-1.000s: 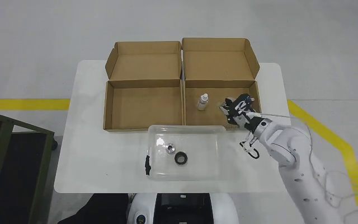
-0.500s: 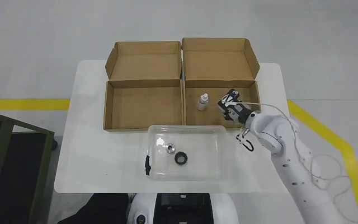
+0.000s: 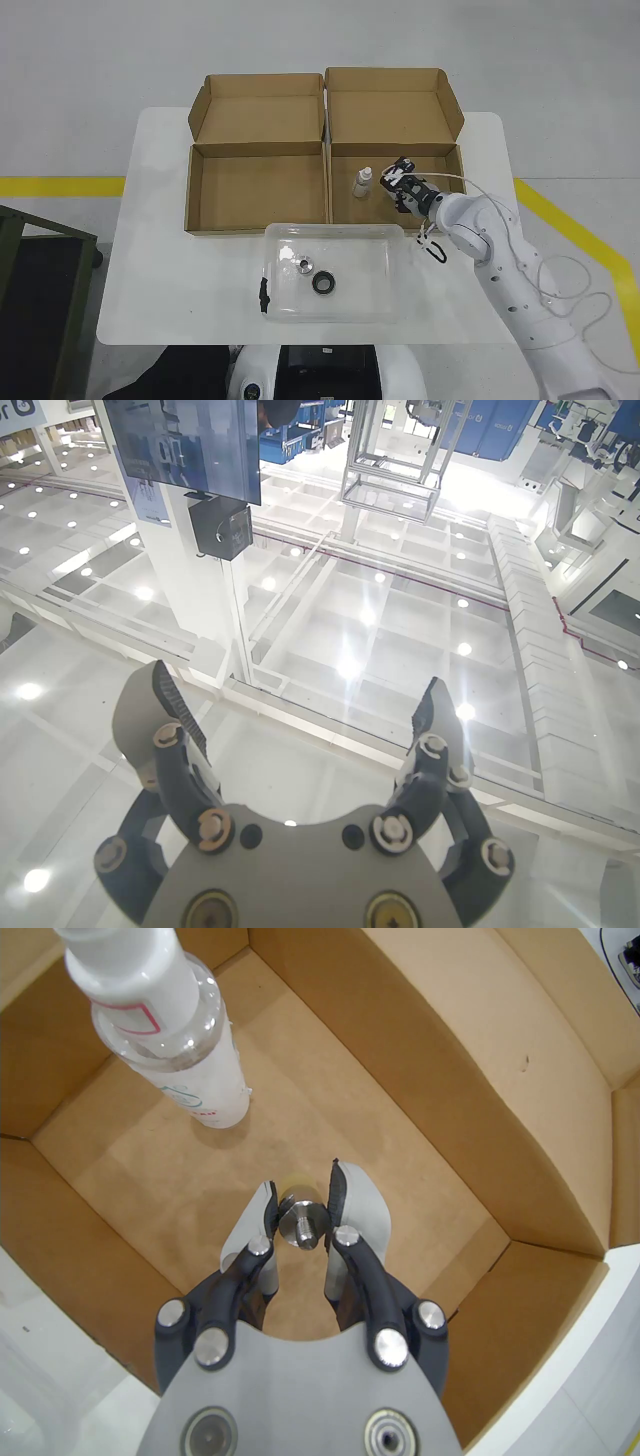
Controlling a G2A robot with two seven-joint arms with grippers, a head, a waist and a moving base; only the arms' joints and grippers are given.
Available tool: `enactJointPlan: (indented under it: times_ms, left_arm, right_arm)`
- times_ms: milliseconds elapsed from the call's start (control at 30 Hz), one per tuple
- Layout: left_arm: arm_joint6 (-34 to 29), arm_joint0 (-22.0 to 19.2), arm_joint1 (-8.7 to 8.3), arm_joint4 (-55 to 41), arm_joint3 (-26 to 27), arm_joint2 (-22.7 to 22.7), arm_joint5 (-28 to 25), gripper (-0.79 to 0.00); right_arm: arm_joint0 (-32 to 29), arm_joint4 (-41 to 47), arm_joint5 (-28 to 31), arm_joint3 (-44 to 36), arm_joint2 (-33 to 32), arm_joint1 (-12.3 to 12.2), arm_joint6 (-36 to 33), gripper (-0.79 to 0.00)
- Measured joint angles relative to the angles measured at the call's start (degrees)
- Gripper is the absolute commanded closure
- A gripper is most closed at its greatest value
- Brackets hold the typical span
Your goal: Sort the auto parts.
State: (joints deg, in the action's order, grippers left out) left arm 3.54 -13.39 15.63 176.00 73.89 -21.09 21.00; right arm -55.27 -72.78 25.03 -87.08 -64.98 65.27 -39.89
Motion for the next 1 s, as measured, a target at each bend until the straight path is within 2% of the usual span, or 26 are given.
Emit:
enactJointPlan:
  times_ms: [167, 300, 367, 433, 467, 633, 833, 1000]
  left_arm:
    - [0.00, 0.00, 0.00, 0.00, 0.00, 0.00, 0.00, -0.785]
    - [0.00, 0.00, 0.00, 0.00, 0.00, 0.00, 0.00, -0.785]
    - [0.00, 0.00, 0.00, 0.00, 0.00, 0.00, 0.00, -0.785]
    - [0.00, 0.00, 0.00, 0.00, 0.00, 0.00, 0.00, -0.785]
    - [0.00, 0.00, 0.00, 0.00, 0.00, 0.00, 0.00, -0.785]
    - [0.00, 0.00, 0.00, 0.00, 0.00, 0.00, 0.00, -0.785]
    - [0.00, 0.00, 0.00, 0.00, 0.00, 0.00, 0.00, -0.785]
    - [0.00, 0.00, 0.00, 0.00, 0.00, 0.00, 0.00, -0.785]
  right_arm:
    - [1.27, 0.25, -0.44, 1.56, 1.53, 0.44, -0.54, -0.089]
    - [2.34, 0.41, -0.81, 2.76, 2.76, 0.82, -0.83, -0.200]
    - [2.84, 0.57, -0.99, 3.23, 3.19, 0.99, -0.83, -0.314]
    - [3.16, 0.72, -1.11, 3.23, 3.38, 1.10, -0.65, -0.382]
    - [3.24, 0.74, -1.16, 3.03, 3.42, 1.13, -0.55, -0.520]
    - [2.62, 0.49, -1.16, 0.70, 2.88, 1.03, 0.03, -0.699]
    - [-0.53, 0.07, -0.70, -5.57, 0.31, 0.35, 0.96, -0.779]
    - [-5.45, 0.25, 0.75, -13.29, -3.01, -0.53, 2.14, -0.785]
